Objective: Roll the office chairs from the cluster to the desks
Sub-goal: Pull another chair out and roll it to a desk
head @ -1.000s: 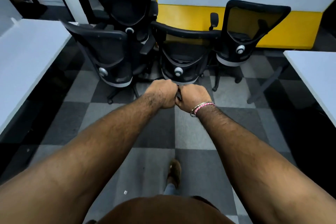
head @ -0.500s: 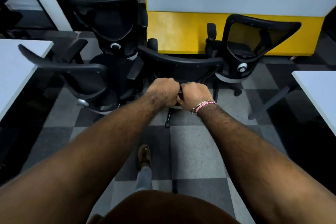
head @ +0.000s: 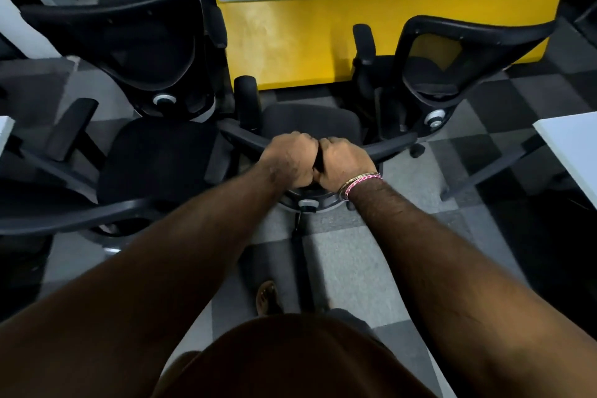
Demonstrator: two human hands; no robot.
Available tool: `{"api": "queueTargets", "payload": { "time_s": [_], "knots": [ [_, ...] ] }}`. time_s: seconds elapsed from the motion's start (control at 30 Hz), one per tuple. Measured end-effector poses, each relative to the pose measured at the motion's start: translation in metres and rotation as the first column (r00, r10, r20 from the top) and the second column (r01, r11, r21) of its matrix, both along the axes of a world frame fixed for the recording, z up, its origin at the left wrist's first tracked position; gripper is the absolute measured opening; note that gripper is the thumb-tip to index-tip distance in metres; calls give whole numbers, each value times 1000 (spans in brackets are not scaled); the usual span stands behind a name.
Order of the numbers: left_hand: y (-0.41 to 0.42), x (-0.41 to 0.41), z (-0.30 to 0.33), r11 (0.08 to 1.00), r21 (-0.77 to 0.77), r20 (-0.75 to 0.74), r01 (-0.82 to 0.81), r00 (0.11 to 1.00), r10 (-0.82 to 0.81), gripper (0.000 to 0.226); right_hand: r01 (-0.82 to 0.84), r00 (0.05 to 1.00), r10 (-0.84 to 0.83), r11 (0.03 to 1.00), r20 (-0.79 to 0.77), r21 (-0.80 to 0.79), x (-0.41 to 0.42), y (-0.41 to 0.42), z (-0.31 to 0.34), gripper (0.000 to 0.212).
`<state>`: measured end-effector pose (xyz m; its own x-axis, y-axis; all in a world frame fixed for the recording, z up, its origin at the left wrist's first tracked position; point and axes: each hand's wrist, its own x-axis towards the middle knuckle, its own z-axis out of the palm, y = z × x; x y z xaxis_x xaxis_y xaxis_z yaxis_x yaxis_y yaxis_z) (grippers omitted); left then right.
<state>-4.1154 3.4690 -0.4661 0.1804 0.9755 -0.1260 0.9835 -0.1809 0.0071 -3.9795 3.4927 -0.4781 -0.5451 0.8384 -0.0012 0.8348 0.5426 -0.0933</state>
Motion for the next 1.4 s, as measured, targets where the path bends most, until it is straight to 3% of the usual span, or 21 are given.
{"api": "queueTargets", "payload": {
  "time_s": [0.2, 0.33, 0.43, 0.83, 1.07, 1.2, 1.4],
  "knots": [
    [25, -6, -33, 995, -81, 27, -53, 998, 56, 30, -44, 996, 49, 997, 70, -67, -13, 29, -27, 40],
    [40, 2, -41, 984, -154, -82, -91, 993, 79, 13, 11, 987, 10, 992, 159, -126, -17, 42, -33, 23],
    [50, 7, -42, 973, -184, -135, -138, 984, 114, 19, 31, 985, -6, 989, 171, -145, -16, 47, -34, 6],
    [20, 62, -36, 931, -205, -215, -303, 942, 259, 15, -154, 973, 167, 984, 162, -95, 29, 31, -39, 30],
    [-6, 110, -34, 918, -197, -220, -345, 928, 302, 12, -203, 964, 214, 976, 160, -78, 76, 10, -41, 28],
    [-17, 135, -41, 912, -198, -199, -359, 926, 321, 28, -218, 957, 229, 973, 178, -78, 102, -3, -40, 21],
    [-43, 175, -45, 914, -223, -202, -340, 933, 297, 14, -215, 959, 221, 975, 176, -54, 142, -28, -44, 13]
  ]
}}
